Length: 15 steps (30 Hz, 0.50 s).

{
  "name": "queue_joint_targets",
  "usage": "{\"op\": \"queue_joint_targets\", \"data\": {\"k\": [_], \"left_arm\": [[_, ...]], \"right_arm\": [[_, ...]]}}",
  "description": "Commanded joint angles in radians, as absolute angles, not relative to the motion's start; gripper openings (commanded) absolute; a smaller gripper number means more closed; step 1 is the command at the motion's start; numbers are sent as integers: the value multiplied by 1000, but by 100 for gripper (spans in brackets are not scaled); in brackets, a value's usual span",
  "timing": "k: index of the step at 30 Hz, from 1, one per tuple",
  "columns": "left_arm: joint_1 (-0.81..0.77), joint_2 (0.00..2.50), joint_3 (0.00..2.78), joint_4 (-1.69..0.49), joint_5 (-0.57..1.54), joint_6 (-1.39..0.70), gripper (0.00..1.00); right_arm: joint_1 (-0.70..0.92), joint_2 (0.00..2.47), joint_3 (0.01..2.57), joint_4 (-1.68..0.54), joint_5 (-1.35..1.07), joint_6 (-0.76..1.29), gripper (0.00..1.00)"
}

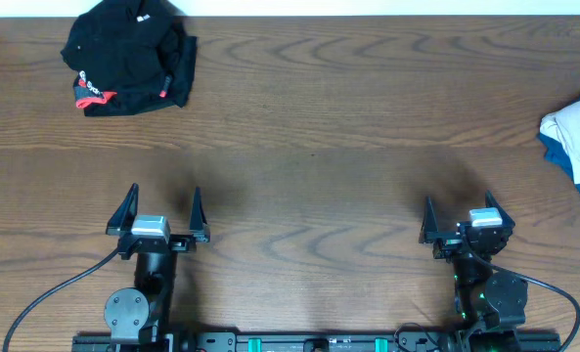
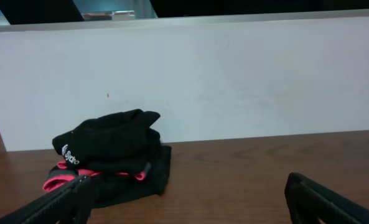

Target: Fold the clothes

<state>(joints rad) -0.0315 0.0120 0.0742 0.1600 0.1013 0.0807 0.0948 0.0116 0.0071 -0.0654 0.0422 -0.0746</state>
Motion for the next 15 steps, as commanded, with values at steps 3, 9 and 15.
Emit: {"op": "queue_joint_targets", "data": {"k": [3, 9, 15], "left_arm": [[-21, 1, 19, 259, 93, 97, 98], [-21, 1, 4, 277, 94, 96, 98], [-20, 1, 4, 230, 93, 98, 98]], "right_arm": [[97, 5, 5, -69, 52, -87, 99], [97, 5, 5, -68, 52, -87, 99], [97, 5, 5, -68, 52, -87, 99]]}}
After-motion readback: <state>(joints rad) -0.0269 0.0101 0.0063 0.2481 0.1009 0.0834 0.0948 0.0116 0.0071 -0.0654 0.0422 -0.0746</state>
